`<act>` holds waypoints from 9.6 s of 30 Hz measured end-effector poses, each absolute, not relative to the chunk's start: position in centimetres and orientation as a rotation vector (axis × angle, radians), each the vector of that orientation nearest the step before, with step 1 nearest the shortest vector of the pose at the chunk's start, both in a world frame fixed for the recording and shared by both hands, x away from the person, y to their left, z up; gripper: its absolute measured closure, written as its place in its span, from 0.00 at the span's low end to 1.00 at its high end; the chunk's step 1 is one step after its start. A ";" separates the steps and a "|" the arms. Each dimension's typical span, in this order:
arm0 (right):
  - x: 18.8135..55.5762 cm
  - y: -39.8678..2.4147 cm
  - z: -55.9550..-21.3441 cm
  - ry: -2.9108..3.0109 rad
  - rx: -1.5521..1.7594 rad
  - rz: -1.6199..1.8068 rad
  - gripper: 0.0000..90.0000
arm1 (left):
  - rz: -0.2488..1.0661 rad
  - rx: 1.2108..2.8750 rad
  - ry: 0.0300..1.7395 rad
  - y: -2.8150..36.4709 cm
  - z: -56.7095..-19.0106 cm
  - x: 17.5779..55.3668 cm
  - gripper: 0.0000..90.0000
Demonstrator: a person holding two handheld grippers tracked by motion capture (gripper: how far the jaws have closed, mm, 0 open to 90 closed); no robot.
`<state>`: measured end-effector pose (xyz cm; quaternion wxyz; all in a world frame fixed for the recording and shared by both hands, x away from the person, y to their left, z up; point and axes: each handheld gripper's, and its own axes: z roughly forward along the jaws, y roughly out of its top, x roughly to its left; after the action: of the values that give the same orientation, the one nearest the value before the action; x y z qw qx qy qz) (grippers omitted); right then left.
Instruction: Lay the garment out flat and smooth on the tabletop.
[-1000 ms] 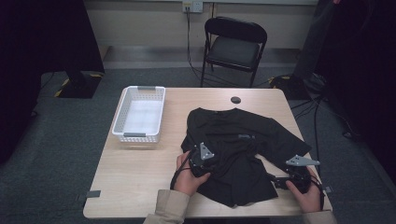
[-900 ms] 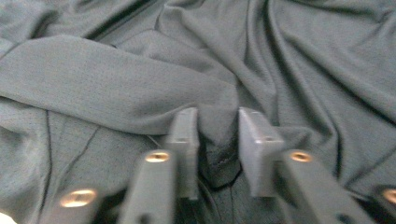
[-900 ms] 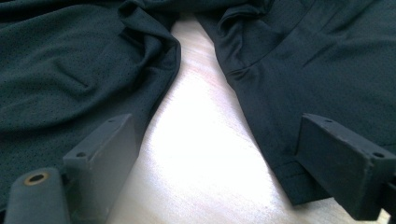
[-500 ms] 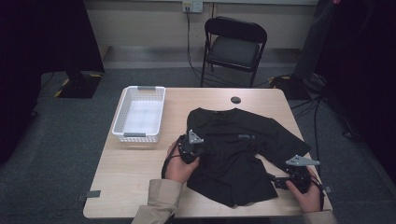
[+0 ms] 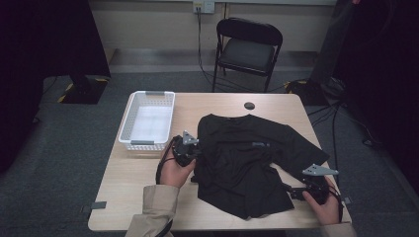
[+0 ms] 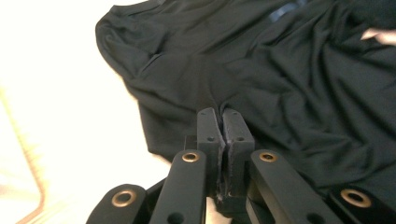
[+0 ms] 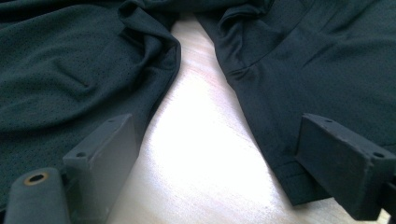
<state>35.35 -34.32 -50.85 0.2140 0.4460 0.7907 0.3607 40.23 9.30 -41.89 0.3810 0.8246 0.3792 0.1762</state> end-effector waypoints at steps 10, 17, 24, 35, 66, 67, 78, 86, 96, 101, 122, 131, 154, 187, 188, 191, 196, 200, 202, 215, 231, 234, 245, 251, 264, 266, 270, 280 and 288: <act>35.4 -34.3 -50.9 2.194 1.237 1.001 0.13 | 0.427 2.076 0.990 10.4 -41.5 40.2 0.92; 35.3 -34.3 -50.9 2.194 1.237 1.001 0.13 | 0.335 2.096 0.983 9.9 -43.2 40.3 0.98; 35.3 -34.3 -50.9 2.194 1.237 1.001 0.13 | 0.292 2.105 0.903 7.9 -43.5 40.6 0.97; 35.3 -34.3 -50.9 2.194 1.237 1.001 0.13 | 0.421 2.013 0.983 8.2 -44.3 40.9 0.54; 35.3 -34.3 -50.9 2.194 1.237 1.000 0.13 | 0.319 1.922 0.995 11.4 -43.0 38.0 0.99; 35.3 -34.3 -50.9 2.194 1.237 1.000 0.13 | 0.319 1.924 1.000 11.7 -42.5 38.2 0.99; 35.3 -34.3 -50.8 2.195 1.240 0.999 0.13 | 0.349 1.949 1.056 15.1 -39.3 40.1 0.99; 35.3 -34.3 -50.8 2.195 1.240 0.999 0.13 | 0.379 1.960 1.072 17.0 -38.2 40.9 0.99; 35.4 -34.3 -50.9 2.198 1.238 1.001 0.12 | 0.393 1.984 1.120 19.4 -37.4 41.9 0.99; 35.4 -34.3 -50.9 2.198 1.237 1.001 0.12 | 0.432 1.982 1.159 20.9 -37.0 42.4 0.99; 35.4 -34.3 -50.9 2.198 1.237 1.000 0.12 | 0.501 1.880 1.379 28.2 -39.9 44.9 0.92; 35.3 -34.3 -50.9 2.198 1.237 0.999 0.12 | 0.537 1.834 1.309 26.4 -40.0 43.1 0.41; 35.3 -34.3 -50.9 2.197 1.237 0.999 0.12 | 0.444 1.905 1.085 18.4 -44.9 38.6 0.22; 35.3 -34.3 -50.9 2.198 1.236 0.997 0.12 | 0.458 2.140 0.920 14.6 -50.6 36.6 0.13; 35.3 -34.3 -50.9 2.197 1.236 0.998 0.12 | 0.457 2.140 0.923 14.6 -50.6 36.6 0.13; 35.3 -34.3 -50.9 2.198 1.235 0.998 0.12 | 0.457 2.140 0.922 14.6 -50.6 36.6 0.13; 35.3 -34.3 -50.8 2.198 1.233 0.997 0.12 | 0.459 2.140 0.924 14.6 -50.6 36.6 0.13; 35.0 -34.0 -49.9 2.200 1.196 0.976 0.22 | 0.454 2.142 0.920 14.6 -50.6 36.7 0.12; 34.8 -33.4 -49.1 2.196 1.164 0.995 0.26 | 0.453 2.145 0.918 14.6 -50.6 36.7 0.12; 38.6 -27.2 -48.9 2.248 1.093 0.960 0.61 | 0.453 2.144 0.918 14.6 -50.6 36.7 0.12; 39.6 -29.3 -46.4 2.221 1.171 1.115 0.95 | 0.448 2.149 0.906 14.7 -50.6 36.8 0.12; 39.5 -31.2 -45.6 2.181 1.215 1.172 0.93 | 0.448 2.148 0.907 14.7 -50.6 36.8 0.12; 39.6 -34.6 -46.4 2.075 1.321 1.031 0.72 | 0.448 2.150 0.904 14.7 -50.6 36.8 0.12; 36.4 -33.1 -47.3 2.170 1.222 1.050 0.56 | 0.448 2.151 0.903 14.7 -50.6 36.8 0.12; 33.4 -30.7 -50.0 2.278 1.128 0.996 0.75 | 0.448 2.150 0.904 14.7 -50.6 36.8 0.12; 33.0 -30.6 -50.0 2.276 1.124 0.993 0.83 | 0.448 2.150 0.904 14.7 -50.6 36.8 0.12; 31.8 -30.6 -50.0 2.307 1.112 1.000 0.95 | 0.448 2.150 0.904 14.7 -50.6 36.8 0.12; 27.0 -32.0 -49.9 2.412 1.085 1.066 0.97 | 0.448 2.151 0.904 14.7 -50.6 36.8 0.12; 28.1 -32.5 -48.6 2.241 1.110 1.056 0.61 | 0.448 2.150 0.904 14.7 -50.6 36.8 0.12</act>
<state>28.06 -32.45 -48.57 0.2119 0.3998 0.8067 0.3802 36.80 14.65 -50.61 0.3740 0.8396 0.3530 0.1750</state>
